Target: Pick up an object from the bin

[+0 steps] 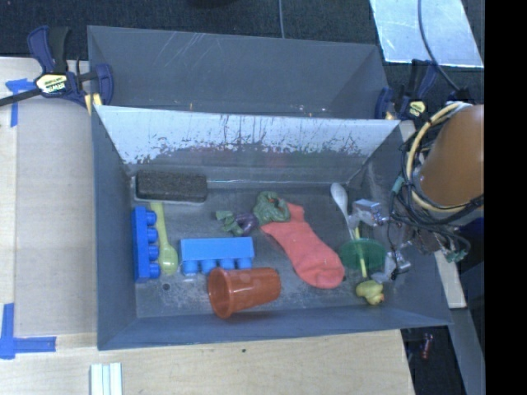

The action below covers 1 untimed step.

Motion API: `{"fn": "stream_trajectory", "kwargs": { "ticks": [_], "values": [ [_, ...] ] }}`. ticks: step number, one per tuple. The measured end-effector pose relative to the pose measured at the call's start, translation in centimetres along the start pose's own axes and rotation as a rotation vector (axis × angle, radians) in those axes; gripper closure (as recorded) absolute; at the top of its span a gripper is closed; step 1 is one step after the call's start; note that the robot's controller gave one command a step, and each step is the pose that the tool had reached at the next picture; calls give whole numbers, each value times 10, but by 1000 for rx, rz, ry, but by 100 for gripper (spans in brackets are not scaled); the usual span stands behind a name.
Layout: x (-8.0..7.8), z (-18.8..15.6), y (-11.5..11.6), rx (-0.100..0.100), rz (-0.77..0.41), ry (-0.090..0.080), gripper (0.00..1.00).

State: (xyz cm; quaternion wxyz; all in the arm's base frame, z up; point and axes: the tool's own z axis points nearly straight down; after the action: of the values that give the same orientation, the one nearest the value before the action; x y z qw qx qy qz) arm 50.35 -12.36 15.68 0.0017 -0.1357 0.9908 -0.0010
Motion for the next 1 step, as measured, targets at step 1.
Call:
{"fn": "stream_trajectory", "kwargs": {
  "ticks": [1],
  "values": [
    [-8, 7, -1, 1, -143, -2, 0]
  ]
}}
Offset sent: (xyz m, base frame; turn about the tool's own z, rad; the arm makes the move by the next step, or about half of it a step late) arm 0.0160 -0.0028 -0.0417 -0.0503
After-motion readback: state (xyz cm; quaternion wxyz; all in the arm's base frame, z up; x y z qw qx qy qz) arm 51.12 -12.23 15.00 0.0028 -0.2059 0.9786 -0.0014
